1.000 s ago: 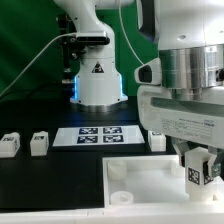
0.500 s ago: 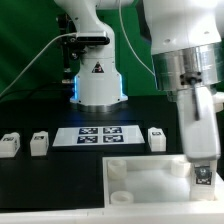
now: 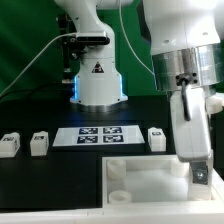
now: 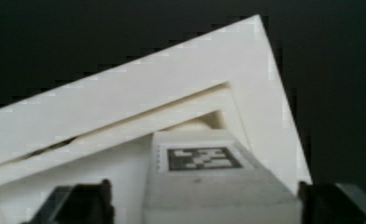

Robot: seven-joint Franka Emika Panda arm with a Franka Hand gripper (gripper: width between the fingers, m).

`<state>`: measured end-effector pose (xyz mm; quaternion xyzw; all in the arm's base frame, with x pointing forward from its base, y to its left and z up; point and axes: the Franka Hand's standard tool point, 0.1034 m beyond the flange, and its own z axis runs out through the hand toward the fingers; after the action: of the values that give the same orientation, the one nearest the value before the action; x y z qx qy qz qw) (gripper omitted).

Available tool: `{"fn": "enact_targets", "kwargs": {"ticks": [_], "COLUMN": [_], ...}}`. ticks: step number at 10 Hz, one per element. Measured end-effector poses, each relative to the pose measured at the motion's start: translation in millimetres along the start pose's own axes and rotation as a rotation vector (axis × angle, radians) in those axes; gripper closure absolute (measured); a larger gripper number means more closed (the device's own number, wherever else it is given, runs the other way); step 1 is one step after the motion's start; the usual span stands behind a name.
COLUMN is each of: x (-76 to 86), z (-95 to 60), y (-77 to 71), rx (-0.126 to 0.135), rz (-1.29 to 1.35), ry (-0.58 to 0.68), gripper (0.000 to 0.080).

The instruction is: Assemble one leg

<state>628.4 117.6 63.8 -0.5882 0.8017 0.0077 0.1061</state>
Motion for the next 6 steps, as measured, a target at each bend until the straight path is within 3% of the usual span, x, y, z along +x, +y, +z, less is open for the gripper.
{"fn": "enact_targets", "kwargs": {"ticks": [1, 3, 6], "x": [-1.5, -6.7, -18.7], "z": [1.7, -4.8, -29.9], "y": [4.2, 5.7, 9.3], "rx": [-0.010, -0.005, 0.014], "rz": [-0.047, -0.283, -0.277], "ry": [0.001, -0.010, -0.038], "gripper": [0.0185, 0.0161, 0.0150]}}
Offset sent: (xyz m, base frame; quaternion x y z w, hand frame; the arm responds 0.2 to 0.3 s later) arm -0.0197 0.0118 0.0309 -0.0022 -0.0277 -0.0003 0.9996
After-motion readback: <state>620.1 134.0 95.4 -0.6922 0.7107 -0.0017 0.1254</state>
